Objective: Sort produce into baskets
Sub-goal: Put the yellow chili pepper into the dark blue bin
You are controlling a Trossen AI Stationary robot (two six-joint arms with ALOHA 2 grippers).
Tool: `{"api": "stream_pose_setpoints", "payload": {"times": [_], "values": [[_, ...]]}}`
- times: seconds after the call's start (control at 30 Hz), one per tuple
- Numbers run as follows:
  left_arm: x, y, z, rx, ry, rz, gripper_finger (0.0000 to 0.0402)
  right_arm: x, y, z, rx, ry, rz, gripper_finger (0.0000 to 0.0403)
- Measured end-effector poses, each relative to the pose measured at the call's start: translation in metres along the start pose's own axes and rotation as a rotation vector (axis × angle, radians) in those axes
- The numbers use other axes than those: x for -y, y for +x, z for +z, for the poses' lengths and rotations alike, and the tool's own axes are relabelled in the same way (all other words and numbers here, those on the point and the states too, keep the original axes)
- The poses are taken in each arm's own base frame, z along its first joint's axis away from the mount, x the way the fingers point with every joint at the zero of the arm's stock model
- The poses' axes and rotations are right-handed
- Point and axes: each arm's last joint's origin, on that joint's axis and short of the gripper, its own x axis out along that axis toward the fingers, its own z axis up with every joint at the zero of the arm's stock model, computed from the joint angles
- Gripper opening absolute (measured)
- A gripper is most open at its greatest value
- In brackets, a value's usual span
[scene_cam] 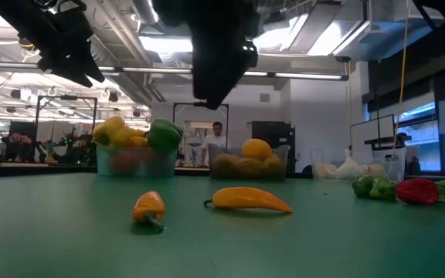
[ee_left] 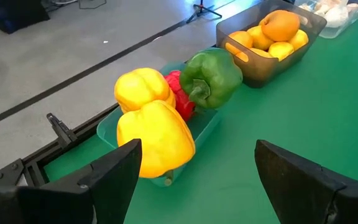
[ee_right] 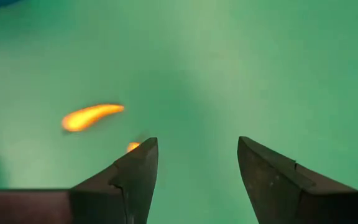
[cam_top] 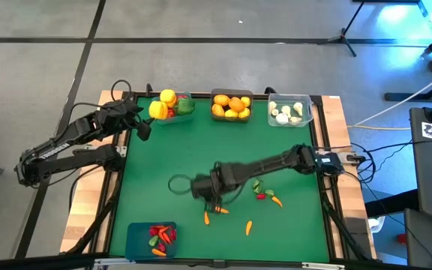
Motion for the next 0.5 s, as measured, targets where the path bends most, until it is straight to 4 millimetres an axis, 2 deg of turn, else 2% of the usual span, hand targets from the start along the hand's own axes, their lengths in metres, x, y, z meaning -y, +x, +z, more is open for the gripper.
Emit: {"api": "stream_pose_setpoints", "payload": {"times": [0.1,0.23,0.33,0.5], "values": [[0.0,0.0,0.0,0.001,0.013,0.0,0.0308,-0.015,0.009,-0.001,0.024,0.012,0.029,0.0218],[0.0,0.0,0.0,0.001,0.013,-0.001,0.0308,-0.025,0.007,-0.004,0.056,0.046,0.041,0.0218],[0.001,0.0,0.0,-0.001,0.024,-0.017,0.0308,-0.033,0.006,-0.009,0.074,0.07,-0.01,0.0218],[0.003,0.0,0.0,-0.003,0.053,-0.107,0.0308,-0.051,0.005,-0.021,0.081,0.041,-0.016,0.0218]]}}
